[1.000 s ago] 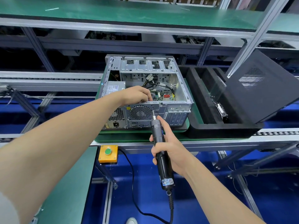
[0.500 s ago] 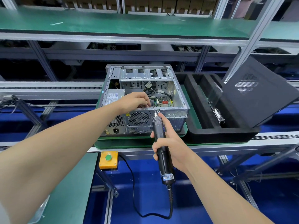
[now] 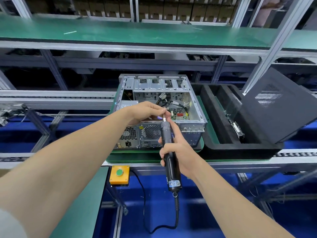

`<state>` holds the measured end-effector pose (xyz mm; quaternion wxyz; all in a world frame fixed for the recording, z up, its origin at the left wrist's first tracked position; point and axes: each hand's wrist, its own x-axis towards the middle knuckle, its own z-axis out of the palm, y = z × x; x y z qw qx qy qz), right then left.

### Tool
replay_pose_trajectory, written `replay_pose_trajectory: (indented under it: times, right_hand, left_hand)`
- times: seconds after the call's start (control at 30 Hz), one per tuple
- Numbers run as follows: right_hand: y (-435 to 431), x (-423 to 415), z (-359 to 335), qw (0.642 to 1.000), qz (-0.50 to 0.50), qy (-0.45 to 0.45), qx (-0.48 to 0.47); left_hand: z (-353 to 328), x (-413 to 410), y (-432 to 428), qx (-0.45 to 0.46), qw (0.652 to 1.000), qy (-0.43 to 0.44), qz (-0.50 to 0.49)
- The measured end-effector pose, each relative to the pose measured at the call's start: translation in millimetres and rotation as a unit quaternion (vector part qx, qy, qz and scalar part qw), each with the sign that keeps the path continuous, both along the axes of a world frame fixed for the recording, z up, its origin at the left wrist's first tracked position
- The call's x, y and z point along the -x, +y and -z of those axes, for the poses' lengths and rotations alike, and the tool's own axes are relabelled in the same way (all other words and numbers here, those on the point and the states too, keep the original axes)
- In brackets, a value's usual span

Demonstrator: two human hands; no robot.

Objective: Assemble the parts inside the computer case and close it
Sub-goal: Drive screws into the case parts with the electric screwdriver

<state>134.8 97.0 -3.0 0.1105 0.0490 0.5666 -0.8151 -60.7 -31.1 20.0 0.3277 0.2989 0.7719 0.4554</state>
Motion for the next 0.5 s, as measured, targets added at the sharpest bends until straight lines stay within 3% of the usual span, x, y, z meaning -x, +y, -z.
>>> replay_pose_trajectory:
  times: [0.5]
  right_hand:
    - [-16.0,17.5,-2.4,0.994,0.052,-0.007,-0.093]
  left_hand:
    - [-4.8,4.3,5.0,0.023,0.995,-0.058,-0.073]
